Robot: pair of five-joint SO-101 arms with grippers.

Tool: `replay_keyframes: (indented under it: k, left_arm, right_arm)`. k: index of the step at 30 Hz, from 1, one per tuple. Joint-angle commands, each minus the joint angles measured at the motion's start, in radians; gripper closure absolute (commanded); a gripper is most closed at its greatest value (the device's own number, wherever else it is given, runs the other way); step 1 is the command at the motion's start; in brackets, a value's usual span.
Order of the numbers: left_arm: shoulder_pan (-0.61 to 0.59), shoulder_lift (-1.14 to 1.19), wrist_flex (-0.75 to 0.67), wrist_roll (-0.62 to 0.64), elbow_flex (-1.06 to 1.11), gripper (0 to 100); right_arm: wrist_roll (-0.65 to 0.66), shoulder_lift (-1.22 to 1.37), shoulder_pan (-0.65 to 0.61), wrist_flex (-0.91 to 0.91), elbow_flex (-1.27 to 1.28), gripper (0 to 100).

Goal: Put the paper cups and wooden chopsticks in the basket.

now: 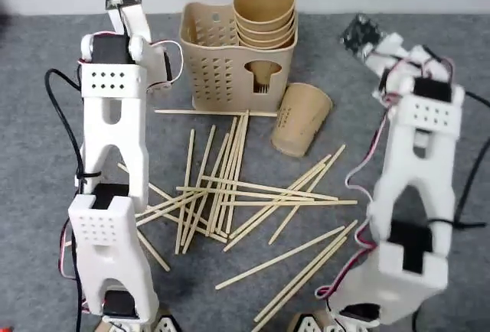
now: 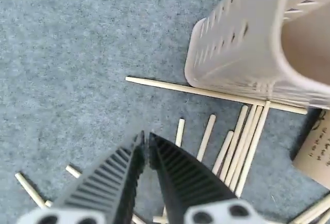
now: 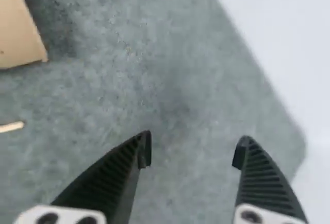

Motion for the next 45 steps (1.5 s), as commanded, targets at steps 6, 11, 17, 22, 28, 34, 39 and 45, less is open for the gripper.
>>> replay_keyframes:
  k: [6,11,17,22,28,34,39,45]
  left_arm:
    - [0.002,-0.049,0.02,-0.008,-0.005,98]
    - [0.005,-0.049,0.02,-0.008,-0.004,98]
    - [0.006,-0.049,0.02,-0.008,-0.004,98]
    - [0.003,-0.049,0.02,-0.008,-0.004,98]
    - [0.006,-0.041,0.02,-0.008,-0.004,98]
    - [0.008,-0.04,0.02,-0.008,-0.004,98]
    - [0.011,-0.038,0.02,-0.008,-0.004,98]
    - [0.044,-0.038,0.02,-0.008,-0.004,98]
  right_arm:
    - [-0.172,0.154,-0.133,0.268,-0.347,67.4]
    - [-0.19,0.168,-0.199,0.265,-0.348,67.1]
    - [-0.19,0.239,-0.228,0.133,-0.348,67.1]
    - [-0.19,0.302,-0.223,0.015,-0.35,67.1]
    - [-0.192,0.305,-0.239,0.024,-0.347,67.1]
    - [-0.244,0.275,-0.246,0.154,-0.353,67.1]
    - [-0.279,0.278,-0.245,0.205,-0.35,64.0]
    - [-0.284,0.311,-0.246,0.206,-0.351,63.4]
